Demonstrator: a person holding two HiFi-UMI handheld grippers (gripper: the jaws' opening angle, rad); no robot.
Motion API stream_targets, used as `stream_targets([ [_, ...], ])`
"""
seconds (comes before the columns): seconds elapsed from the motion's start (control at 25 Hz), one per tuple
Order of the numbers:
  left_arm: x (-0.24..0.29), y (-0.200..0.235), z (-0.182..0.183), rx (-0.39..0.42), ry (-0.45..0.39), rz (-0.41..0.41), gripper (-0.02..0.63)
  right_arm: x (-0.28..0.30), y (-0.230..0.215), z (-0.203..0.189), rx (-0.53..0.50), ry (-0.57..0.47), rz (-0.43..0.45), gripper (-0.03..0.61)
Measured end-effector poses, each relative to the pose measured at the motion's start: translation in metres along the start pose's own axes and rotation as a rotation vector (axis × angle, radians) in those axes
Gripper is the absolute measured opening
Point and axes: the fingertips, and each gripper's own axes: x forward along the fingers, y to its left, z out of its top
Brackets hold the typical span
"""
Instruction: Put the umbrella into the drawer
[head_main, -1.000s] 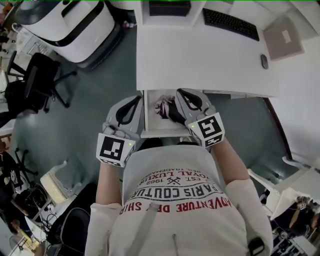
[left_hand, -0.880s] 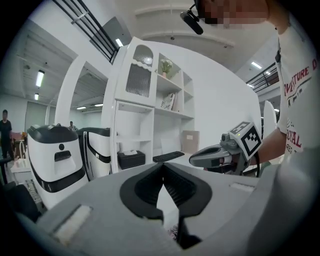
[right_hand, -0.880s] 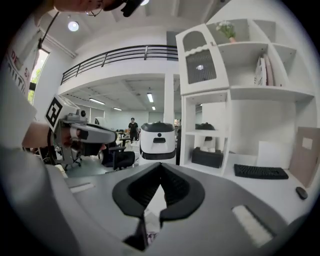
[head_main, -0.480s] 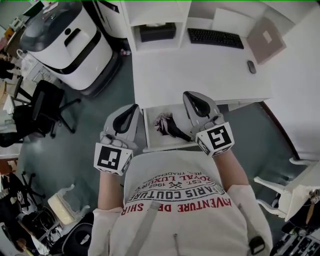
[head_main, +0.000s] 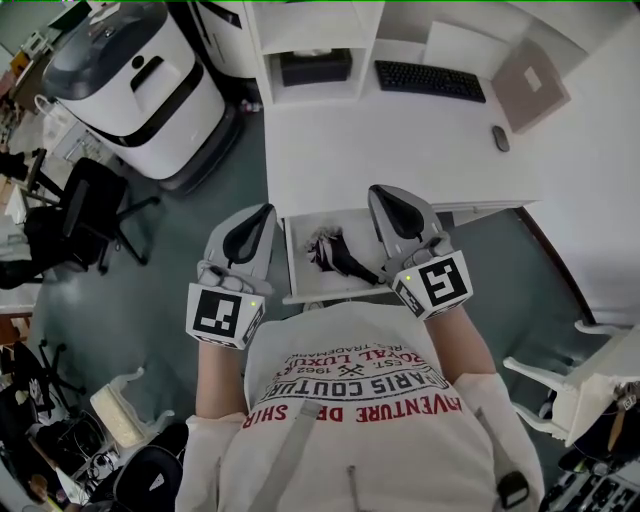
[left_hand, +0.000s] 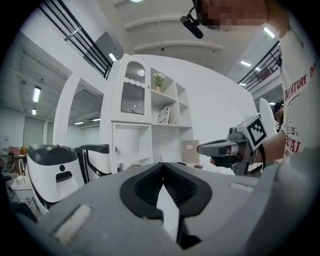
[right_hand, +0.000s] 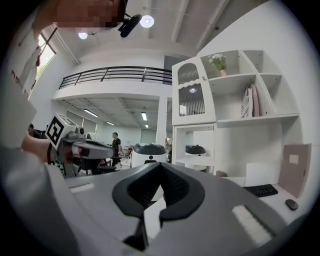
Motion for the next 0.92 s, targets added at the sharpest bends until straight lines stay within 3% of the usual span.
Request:
stream_targets([
  [0.32, -0.004, 0.003, 0.004, 0.008, -0.008, 0.021, 0.008, 0.001, -0.002, -0.009, 0.06, 0.004, -0.007, -0.002],
  [0.92, -0.008, 0.011, 0.004, -0.006, -0.019, 0.038, 0.008, 0.006, 0.016, -0.009, 0.032, 0.01, 0.018, -0.002],
])
